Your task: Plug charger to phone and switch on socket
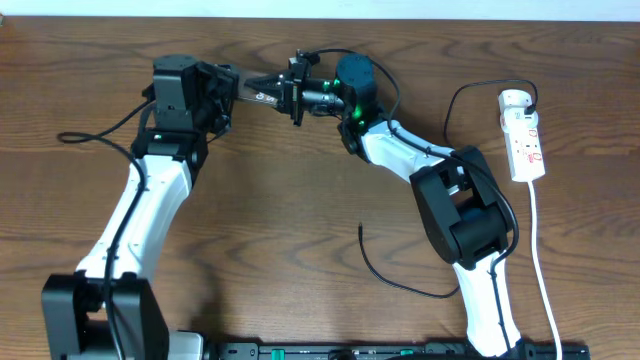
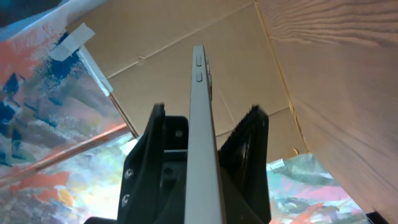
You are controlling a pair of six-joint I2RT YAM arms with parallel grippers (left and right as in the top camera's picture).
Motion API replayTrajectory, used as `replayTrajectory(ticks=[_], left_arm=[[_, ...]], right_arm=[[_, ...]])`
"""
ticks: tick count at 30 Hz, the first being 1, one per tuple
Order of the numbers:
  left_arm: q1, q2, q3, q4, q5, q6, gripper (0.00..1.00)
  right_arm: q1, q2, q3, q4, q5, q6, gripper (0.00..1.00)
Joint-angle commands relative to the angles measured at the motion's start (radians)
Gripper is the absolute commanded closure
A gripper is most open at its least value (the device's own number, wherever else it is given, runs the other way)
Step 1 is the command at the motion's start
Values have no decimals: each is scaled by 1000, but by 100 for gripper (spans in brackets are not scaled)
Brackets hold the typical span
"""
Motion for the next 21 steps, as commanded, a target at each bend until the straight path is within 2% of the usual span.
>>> replayTrajectory(ticks=[1, 21], left_arm=[[1, 17, 3, 32, 40, 16, 41], [2, 23, 3, 88, 142, 8, 41]], right_arm=[[-14, -6, 10, 2, 5, 6, 99], [-25, -6, 10, 2, -1, 6, 99]])
